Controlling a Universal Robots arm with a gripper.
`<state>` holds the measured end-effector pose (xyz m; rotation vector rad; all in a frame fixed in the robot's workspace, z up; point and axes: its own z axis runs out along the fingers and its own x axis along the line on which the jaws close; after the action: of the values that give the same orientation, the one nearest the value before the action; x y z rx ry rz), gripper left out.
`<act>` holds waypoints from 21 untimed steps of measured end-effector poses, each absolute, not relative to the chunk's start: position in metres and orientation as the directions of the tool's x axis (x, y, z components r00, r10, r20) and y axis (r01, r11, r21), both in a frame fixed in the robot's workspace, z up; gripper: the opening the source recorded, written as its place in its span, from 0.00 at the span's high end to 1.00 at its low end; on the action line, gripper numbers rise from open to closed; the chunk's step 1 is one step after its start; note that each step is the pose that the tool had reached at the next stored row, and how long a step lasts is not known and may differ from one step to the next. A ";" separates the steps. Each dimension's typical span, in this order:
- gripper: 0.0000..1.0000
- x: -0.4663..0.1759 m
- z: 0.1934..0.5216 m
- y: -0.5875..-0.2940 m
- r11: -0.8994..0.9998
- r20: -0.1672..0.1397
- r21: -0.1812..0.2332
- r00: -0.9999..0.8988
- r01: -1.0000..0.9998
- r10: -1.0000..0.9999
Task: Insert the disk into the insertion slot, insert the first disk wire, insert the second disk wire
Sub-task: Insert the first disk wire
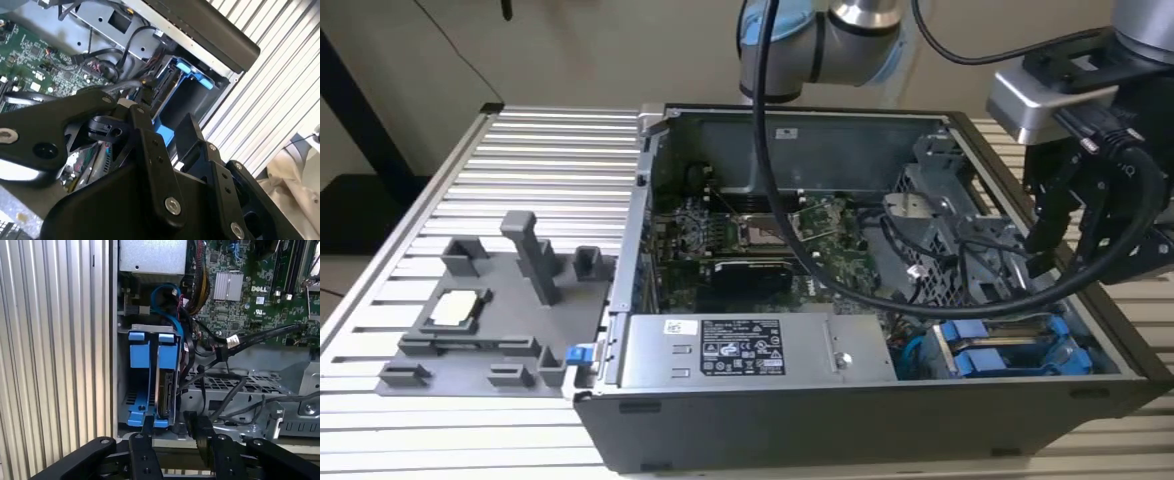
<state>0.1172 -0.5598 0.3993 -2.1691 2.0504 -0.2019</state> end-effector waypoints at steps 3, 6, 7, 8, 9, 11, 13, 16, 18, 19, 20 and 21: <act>0.53 0.112 0.397 -0.557 -0.055 -0.003 -0.224 0.057 -0.973 -0.998; 0.53 0.111 0.395 -0.556 -0.056 0.001 -0.255 0.057 -0.965 -0.998; 0.53 0.110 0.394 -0.556 -0.056 0.002 -0.264 0.057 -0.963 -0.998; 0.53 0.109 0.393 -0.555 -0.056 0.003 -0.269 0.057 -0.962 -0.998; 0.53 0.108 0.392 -0.555 -0.056 0.004 -0.272 0.057 -0.961 -0.998; 0.53 0.106 0.391 -0.553 -0.057 0.006 -0.278 0.057 -0.959 -0.998; 0.53 0.105 0.390 -0.553 -0.057 0.007 -0.281 0.057 -0.958 -0.998; 0.53 0.104 0.388 -0.553 -0.057 0.008 -0.282 0.057 -0.958 -0.998; 0.53 0.103 0.388 -0.552 -0.057 0.008 -0.282 0.057 -0.958 -0.998; 0.53 0.103 0.387 -0.552 -0.057 0.008 -0.282 0.057 -0.958 -0.998; 0.53 0.103 0.388 -0.553 -0.057 0.008 -0.282 0.057 -0.958 -0.998; 0.53 0.103 0.388 -0.553 -0.057 0.008 -0.282 0.057 -0.958 -0.998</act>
<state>0.1034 -0.5525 0.3875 -2.1273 2.0062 -0.2976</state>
